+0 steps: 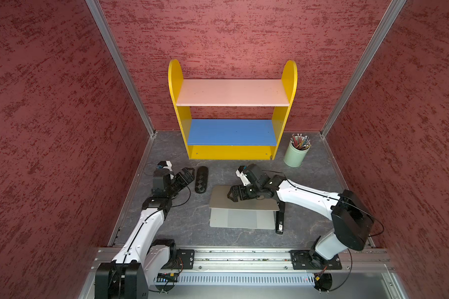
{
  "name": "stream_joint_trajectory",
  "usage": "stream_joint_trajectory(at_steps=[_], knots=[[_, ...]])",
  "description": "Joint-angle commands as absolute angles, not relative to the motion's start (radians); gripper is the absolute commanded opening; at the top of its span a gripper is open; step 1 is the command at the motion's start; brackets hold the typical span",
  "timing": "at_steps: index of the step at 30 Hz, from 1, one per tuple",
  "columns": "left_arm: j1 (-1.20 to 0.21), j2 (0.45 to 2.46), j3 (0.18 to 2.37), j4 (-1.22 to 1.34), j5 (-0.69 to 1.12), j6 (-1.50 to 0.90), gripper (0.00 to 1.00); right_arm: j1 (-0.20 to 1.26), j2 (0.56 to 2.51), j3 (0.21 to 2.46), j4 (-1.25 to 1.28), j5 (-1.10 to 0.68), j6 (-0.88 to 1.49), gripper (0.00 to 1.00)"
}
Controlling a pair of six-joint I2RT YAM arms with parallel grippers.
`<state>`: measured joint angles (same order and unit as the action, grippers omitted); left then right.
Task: Close the laptop lid and set it aside
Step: Close the lid of the laptop.
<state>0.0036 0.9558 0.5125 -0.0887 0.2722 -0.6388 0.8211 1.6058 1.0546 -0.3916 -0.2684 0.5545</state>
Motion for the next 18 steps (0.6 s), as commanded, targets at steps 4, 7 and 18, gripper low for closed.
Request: stream_joint_trajectory(at_steps=[4,7,18], knots=[[-0.002,0.952,0.526,-0.069,0.282,-0.629,1.00,0.844,1.603,0.998,-0.488,-0.293,0.594,0.98],[-0.001,0.954,0.526,-0.069,0.282,-0.629,1.00,0.844,1.604,0.989,-0.485,-0.296,0.599,0.98],[-0.003,0.951,0.526,-0.069,0.284,-0.629,1.00,0.847,1.612,0.971,-0.472,-0.304,0.609,0.99]])
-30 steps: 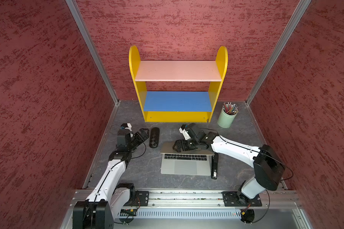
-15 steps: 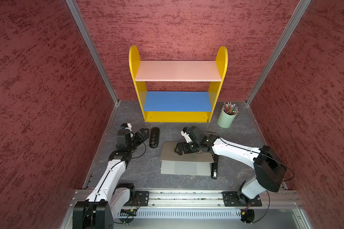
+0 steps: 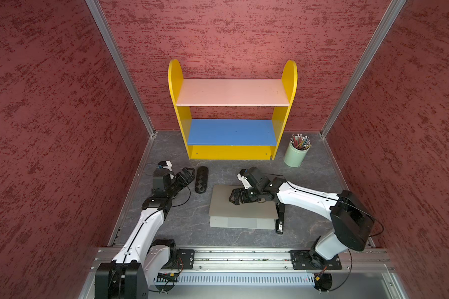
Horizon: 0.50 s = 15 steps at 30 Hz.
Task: Close the laptop lid and set it aside
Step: Close the lid of the laptop.
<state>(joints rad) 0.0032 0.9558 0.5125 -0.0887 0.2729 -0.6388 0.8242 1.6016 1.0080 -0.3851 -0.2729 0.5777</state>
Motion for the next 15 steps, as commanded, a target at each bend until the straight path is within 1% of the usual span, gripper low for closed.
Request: stream_joint_trajectory(at_steps=[1,15], knots=[[-0.003,0.951,0.525,-0.070,0.285,-0.629,1.00,0.848,1.613,0.970,-0.469,-0.304,0.610,0.98],[-0.008,0.948,0.522,-0.071,0.285,-0.632,1.00,0.862,1.669,0.953,-0.431,-0.320,0.624,0.98]])
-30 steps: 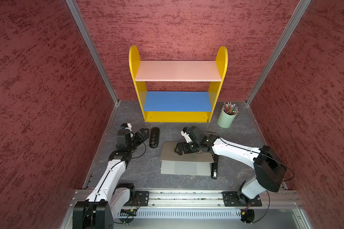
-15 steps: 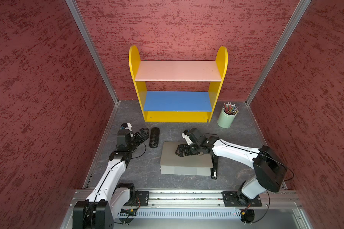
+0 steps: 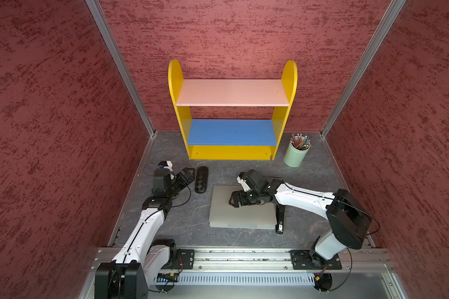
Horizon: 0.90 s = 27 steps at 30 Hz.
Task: Close the laptop lid and set it aside
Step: Close the lid of the laptop.
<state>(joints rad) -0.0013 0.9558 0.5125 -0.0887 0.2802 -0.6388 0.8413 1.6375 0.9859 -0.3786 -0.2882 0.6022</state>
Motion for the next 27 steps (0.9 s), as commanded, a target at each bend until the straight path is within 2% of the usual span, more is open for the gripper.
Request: stream_joint_trajectory(at_steps=[1,11,16,20,27], knots=[[-0.008,0.947,0.522,-0.071,0.285,-0.632,1.00,0.863,1.671,0.951,-0.427,-0.320,0.625,0.99],[-0.015,0.936,0.518,-0.080,0.295,-0.637,1.00,0.865,1.685,0.952,-0.423,-0.322,0.624,0.98],[-0.044,0.934,0.540,-0.124,0.307,-0.638,1.00,0.865,1.630,0.945,-0.450,-0.264,0.615,0.98],[-0.116,0.926,0.553,-0.161,0.284,-0.638,1.00,0.865,1.566,0.935,-0.492,-0.199,0.612,0.99],[-0.321,0.934,0.583,-0.231,0.202,-0.629,1.00,0.865,1.431,0.884,-0.553,-0.099,0.659,0.98]])
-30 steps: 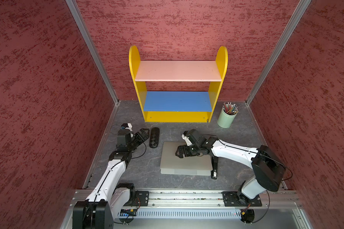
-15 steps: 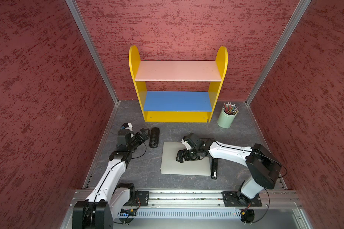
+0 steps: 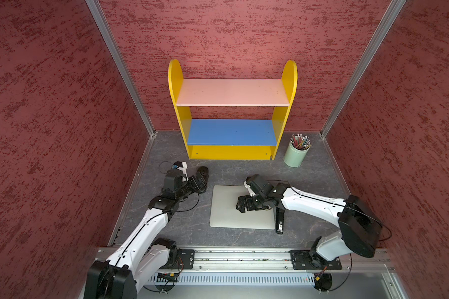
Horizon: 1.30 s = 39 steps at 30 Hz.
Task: Close the laptop lid and set it aside
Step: Close the lid of the laptop.
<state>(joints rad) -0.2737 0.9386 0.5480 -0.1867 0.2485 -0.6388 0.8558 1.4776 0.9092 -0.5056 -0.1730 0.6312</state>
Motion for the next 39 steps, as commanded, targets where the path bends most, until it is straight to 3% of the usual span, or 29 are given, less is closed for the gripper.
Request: stream_joint_trajectory(at_steps=[1,16,39], knots=[[-0.346,0.934,0.587,-0.241,0.187,-0.625,1.00,0.864,1.414,0.875,-0.565,-0.088,0.666,0.98],[-0.584,0.913,0.542,-0.346,0.099,-0.624,1.00,0.864,1.235,0.724,-0.654,0.058,0.795,0.98],[-0.635,0.934,0.445,-0.340,0.113,-0.673,1.00,0.798,1.311,0.660,-0.604,0.001,0.810,0.98]])
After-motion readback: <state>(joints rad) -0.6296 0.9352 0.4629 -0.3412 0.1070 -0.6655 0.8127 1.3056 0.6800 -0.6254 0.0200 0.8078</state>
